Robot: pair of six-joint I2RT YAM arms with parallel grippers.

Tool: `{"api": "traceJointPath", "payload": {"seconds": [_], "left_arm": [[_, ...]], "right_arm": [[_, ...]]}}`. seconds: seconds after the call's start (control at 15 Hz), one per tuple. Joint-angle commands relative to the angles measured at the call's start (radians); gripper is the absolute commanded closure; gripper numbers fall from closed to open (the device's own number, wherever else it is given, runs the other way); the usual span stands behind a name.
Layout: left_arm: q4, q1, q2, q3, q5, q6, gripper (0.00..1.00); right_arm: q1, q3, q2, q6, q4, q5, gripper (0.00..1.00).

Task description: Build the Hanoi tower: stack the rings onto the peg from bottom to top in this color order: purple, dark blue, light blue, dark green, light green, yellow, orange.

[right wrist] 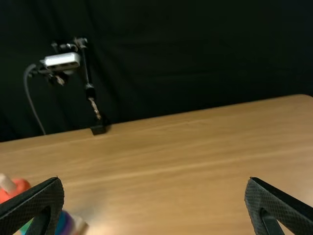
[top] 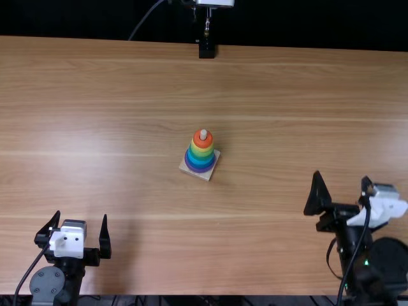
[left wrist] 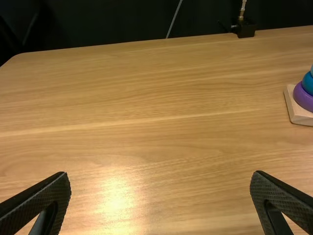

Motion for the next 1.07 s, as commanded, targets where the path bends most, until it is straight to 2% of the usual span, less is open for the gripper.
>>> {"api": "traceJointPath", "payload": {"seconds": [0.0, 0.07, 0.13, 0.2, 0.47, 0.73, 0.8, 0.87, 0.93, 1.0], "left_arm": [[-0.079, 0.002, -0.012, -0.103, 0.002, 0.012, 0.0], [-0.079, 0.002, -0.012, -0.103, 0.002, 0.012, 0.0], [-0.079, 0.002, -0.012, -0.103, 0.002, 0.012, 0.0], [-0.079, 0.004, -0.012, -0.103, 0.002, 0.012, 0.0], [-0.079, 0.002, -0.012, -0.103, 0.002, 0.012, 0.0], [-0.079, 0.002, -0.012, -0.103, 0.002, 0.012, 0.0], [-0.079, 0.002, -0.012, -0.103, 0.002, 0.012, 0.0], [-0.079, 0.002, -0.012, -0.103, 0.002, 0.012, 0.0], [-0.079, 0.002, -0.012, -0.103, 0.002, 0.012, 0.0], [-0.079, 0.002, -0.012, -0.103, 0.002, 0.012, 0.0]], "right_arm": [[-0.036, -0.096, -0.112, -0.036, 0.009, -0.006, 0.0], [-0.04, -0.15, -0.186, -0.104, 0.018, -0.051, 0.0], [-0.046, -0.191, -0.229, -0.172, 0.018, -0.108, 0.0], [-0.056, -0.23, -0.278, -0.224, 0.018, -0.141, 0.0], [-0.069, -0.377, -0.463, -0.22, -0.02, -0.13, 0.0], [-0.094, -0.477, -0.511, -0.216, -0.055, -0.128, 0.0], [-0.094, -0.483, -0.511, -0.216, -0.054, -0.115, 0.0], [-0.094, -0.5, -0.511, -0.216, -0.052, -0.086, 0.0], [-0.094, -0.52, -0.511, -0.216, -0.046, -0.075, 0.0], [-0.099, -0.535, -0.511, -0.218, -0.039, -0.075, 0.0]]}}
